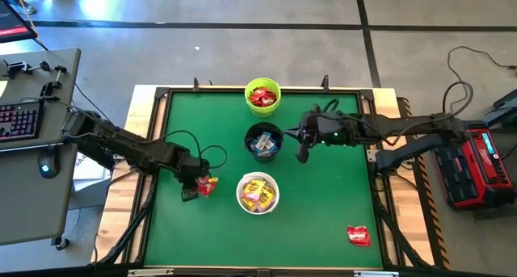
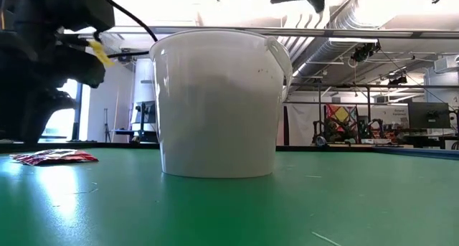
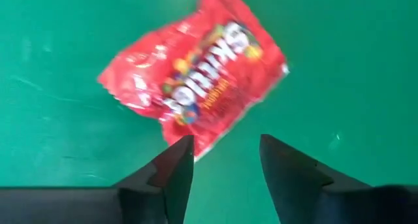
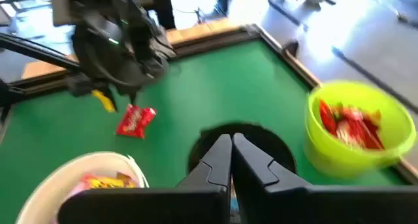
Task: Sort candy by brand, put in halloween buckets
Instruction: Put the red candy into the green bucket
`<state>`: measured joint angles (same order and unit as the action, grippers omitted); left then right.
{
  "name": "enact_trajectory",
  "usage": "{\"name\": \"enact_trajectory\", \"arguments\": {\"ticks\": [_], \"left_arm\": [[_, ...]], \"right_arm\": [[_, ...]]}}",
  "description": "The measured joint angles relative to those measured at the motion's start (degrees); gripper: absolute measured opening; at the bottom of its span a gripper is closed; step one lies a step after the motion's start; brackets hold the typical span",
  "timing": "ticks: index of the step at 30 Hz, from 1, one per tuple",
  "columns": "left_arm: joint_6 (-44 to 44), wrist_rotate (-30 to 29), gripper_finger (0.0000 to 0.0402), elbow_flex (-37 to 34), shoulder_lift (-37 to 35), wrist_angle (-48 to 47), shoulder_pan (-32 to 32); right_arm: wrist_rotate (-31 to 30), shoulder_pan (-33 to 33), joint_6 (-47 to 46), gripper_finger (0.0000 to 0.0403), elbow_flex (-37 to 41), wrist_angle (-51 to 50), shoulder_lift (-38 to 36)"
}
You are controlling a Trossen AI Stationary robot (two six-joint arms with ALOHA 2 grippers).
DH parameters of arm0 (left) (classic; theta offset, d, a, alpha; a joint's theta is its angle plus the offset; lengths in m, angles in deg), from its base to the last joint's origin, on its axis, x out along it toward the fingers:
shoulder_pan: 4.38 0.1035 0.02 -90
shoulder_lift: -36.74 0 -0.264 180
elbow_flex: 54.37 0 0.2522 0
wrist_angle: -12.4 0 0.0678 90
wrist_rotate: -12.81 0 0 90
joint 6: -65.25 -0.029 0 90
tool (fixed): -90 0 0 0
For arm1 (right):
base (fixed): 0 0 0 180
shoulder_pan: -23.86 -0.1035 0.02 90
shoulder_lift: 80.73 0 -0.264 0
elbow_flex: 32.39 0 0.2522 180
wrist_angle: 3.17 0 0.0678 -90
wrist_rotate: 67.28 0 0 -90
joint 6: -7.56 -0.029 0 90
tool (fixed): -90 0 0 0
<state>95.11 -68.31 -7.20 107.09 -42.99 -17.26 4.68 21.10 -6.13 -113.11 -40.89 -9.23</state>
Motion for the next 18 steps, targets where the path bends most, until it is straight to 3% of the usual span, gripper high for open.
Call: {"name": "enact_trajectory", "arguments": {"ticks": [6, 18], "left_arm": [[1.08, -1.71, 0.0175, 0.02, 0.00, 2.31, -5.02], [7.25, -16.58, 0.0175, 0.04, 1.38, -0.89, -9.92]], "right_arm": [[-0.07, 0.07, -2.82, 0.0000, 3.14, -0.75, -0.71], [0.07, 0.07, -3.02, 0.0000, 3.17, -0.56, -0.26]]}}
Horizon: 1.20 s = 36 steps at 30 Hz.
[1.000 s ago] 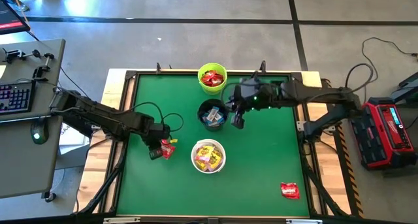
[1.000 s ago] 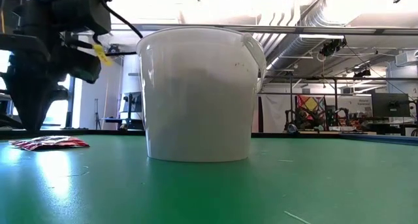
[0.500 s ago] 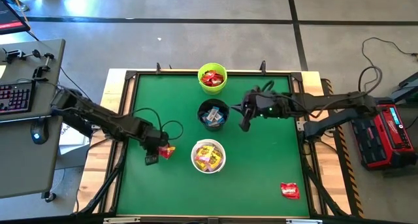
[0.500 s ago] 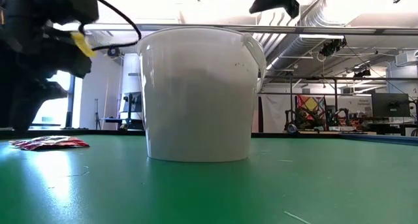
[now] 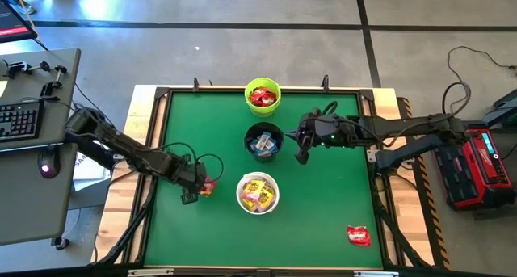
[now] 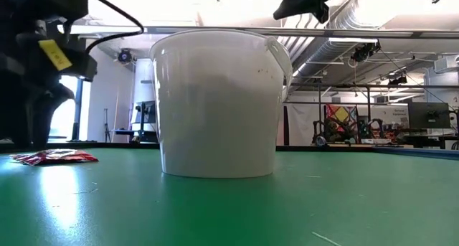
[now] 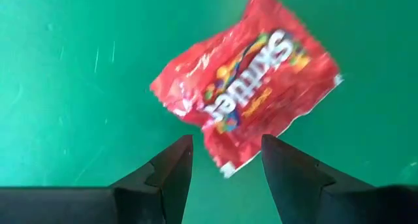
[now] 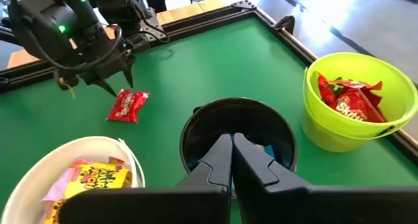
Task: Sort candy by brand, put in halloween buckets
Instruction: Put the red candy into the green bucket
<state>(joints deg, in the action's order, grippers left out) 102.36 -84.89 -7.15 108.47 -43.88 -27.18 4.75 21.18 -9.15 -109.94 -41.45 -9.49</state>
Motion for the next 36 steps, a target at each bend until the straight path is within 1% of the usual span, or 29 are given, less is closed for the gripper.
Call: {"name": "enact_trajectory", "arguments": {"ticks": [3, 7, 10, 15, 26, 28, 31, 36], "left_arm": [[0.31, 0.41, 0.0175, -0.61, 0.32, -0.38, -0.66], [1.41, 2.90, 0.0175, -2.95, 0.82, 1.64, -0.69], [1.63, 2.17, 0.0175, -3.53, 0.72, 2.26, -0.69], [-1.37, 1.61, 0.0175, -4.40, 0.67, 3.78, -0.69], [-1.37, 1.79, 0.0171, -6.25, 0.58, 6.39, 0.84], [-1.37, 1.76, 0.0161, -6.30, 0.58, 6.64, 1.08], [-1.63, 1.36, 0.0131, -6.37, 0.60, 6.98, 1.09], [-1.78, 0.38, 0.0052, -6.49, 0.69, 7.87, 1.15]], "right_arm": [[0.66, 0.00, -1.19, 0.0000, 0.00, -0.02, 0.02], [3.27, 0.00, -1.27, 0.0000, 0.00, -0.02, 0.02], [4.10, 0.00, -1.29, 0.0000, 0.00, -0.02, 0.02], [4.29, 0.00, -1.27, 0.0000, 0.00, -0.02, 0.02], [4.47, 0.00, -1.29, 0.0000, 0.00, -0.04, 0.02], [4.47, 0.00, -1.28, 0.0000, -0.02, -0.04, 0.02], [4.47, 0.00, -1.25, 0.0000, -0.02, -0.07, 0.02], [4.47, 0.00, -1.27, 0.0000, -0.02, -0.09, 0.02]]}}
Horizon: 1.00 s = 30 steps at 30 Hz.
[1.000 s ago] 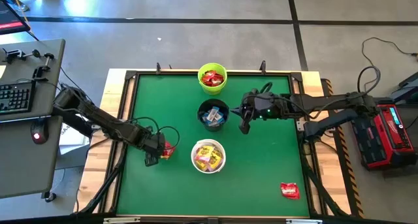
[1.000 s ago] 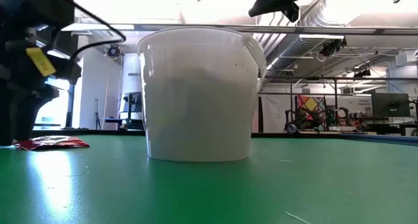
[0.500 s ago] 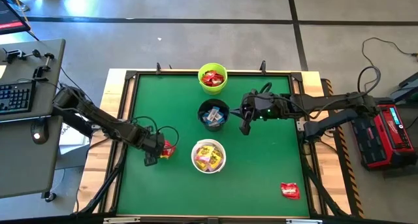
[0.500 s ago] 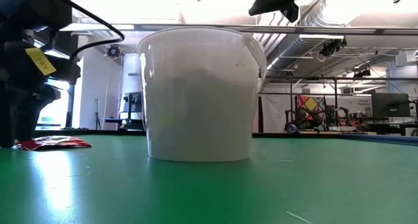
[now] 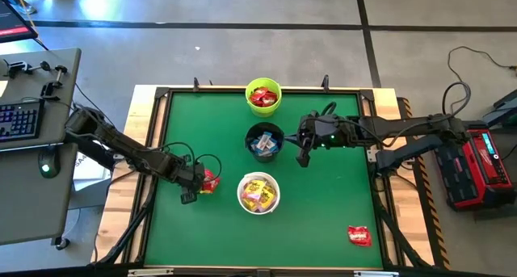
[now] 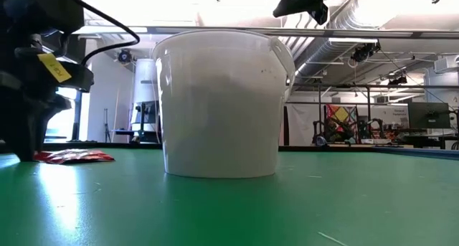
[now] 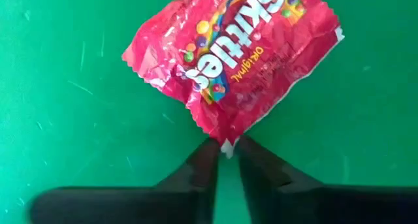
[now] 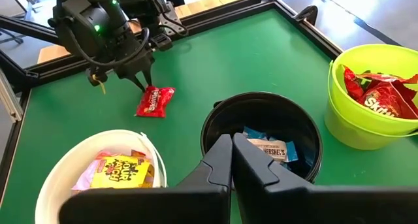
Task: Sort candy by brand, put in halloween buckets
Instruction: Put the red candy into the green bucket
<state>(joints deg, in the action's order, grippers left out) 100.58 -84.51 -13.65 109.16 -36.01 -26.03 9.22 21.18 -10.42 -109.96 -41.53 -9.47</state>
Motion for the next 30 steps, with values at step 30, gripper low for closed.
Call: {"name": "enact_trajectory", "arguments": {"ticks": [30], "left_arm": [[12.42, 13.56, 0.0068, -0.55, -2.84, 9.30, 6.28]], "right_arm": [[0.59, -0.01, 0.02, 0.0000, -0.02, -0.64, 0.00]]}}
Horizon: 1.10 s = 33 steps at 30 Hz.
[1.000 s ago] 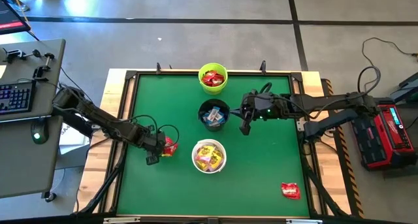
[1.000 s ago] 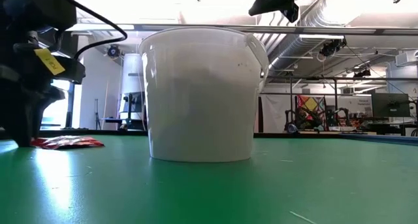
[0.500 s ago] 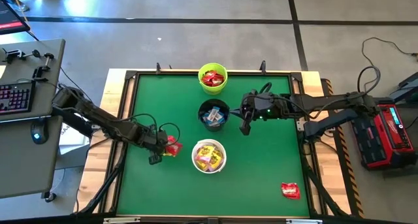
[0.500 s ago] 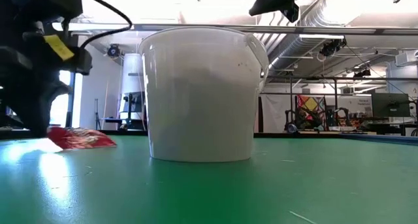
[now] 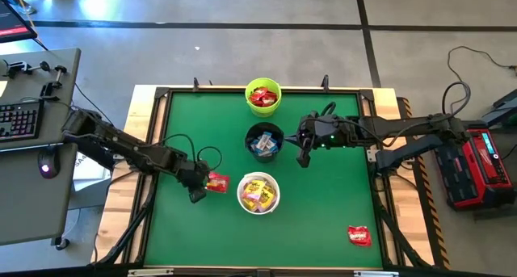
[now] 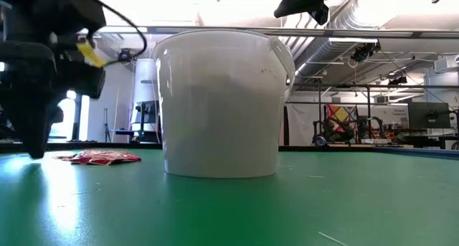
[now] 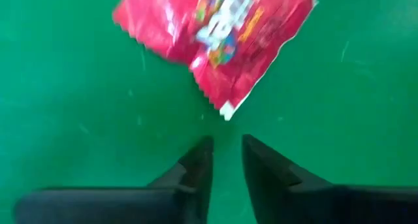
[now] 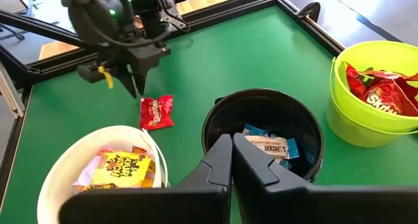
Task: Sort candy by brand, put in halloween buckets
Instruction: Put the red candy into the green bucket
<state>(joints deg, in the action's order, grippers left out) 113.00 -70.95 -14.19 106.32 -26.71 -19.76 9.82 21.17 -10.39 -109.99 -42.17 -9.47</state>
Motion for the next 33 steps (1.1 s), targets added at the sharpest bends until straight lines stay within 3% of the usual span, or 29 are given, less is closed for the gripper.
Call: {"name": "enact_trajectory", "arguments": {"ticks": [7, 12, 23, 33], "left_arm": [[9.75, 9.00, 0.0142, -8.42, -0.65, 14.99, 3.55], [13.32, 9.62, 0.0158, -9.51, -1.10, 20.43, 4.17], [18.64, 6.79, 0.0158, -9.34, -1.20, 17.59, 5.25], [15.68, 0.10, 0.0159, -4.55, -1.40, 10.03, 5.33]], "right_arm": [[0.06, 0.01, -0.02, 0.0000, -0.02, -0.28, 0.00], [0.08, 0.01, -0.14, 0.0000, -0.02, -0.49, 0.02], [0.06, 0.01, -0.04, 0.0000, -0.02, -0.78, 0.04], [0.06, 0.01, -0.04, 0.0000, -0.02, -0.83, 0.04]]}}
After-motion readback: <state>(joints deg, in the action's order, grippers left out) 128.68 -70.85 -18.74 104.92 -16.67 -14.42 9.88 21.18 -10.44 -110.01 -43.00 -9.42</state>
